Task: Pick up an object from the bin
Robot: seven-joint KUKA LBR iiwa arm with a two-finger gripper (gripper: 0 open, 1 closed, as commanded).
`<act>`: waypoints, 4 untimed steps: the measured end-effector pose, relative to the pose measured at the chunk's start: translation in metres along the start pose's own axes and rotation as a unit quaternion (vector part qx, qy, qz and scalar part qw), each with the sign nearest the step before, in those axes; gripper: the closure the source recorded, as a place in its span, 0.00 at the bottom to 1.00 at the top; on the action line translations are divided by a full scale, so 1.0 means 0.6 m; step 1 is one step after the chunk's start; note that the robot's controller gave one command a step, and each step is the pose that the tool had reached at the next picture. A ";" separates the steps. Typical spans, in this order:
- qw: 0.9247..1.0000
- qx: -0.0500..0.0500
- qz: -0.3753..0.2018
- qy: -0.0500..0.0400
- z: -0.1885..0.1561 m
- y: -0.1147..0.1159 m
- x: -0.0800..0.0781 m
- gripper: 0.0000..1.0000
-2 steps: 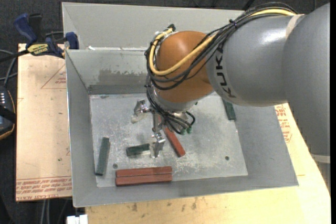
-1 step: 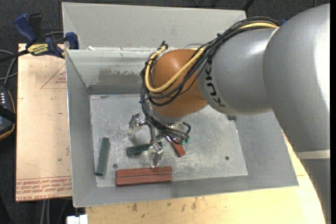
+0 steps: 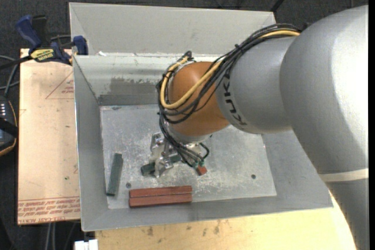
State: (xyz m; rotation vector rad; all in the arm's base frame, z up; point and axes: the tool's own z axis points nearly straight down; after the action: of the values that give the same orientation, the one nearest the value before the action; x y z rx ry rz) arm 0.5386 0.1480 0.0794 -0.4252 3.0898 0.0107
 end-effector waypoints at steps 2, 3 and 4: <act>1.000 0.000 0.000 0.002 -0.004 0.000 0.000 1.00; 1.000 0.001 0.000 0.007 -0.008 0.000 0.003 1.00; 1.000 0.001 0.000 0.014 -0.023 0.000 0.007 1.00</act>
Offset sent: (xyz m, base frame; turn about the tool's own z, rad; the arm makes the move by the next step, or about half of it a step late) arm 0.0000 0.0000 0.0177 0.0000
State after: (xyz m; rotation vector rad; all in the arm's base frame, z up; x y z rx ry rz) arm 0.5341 0.1466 0.0931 -0.4280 3.1166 0.0013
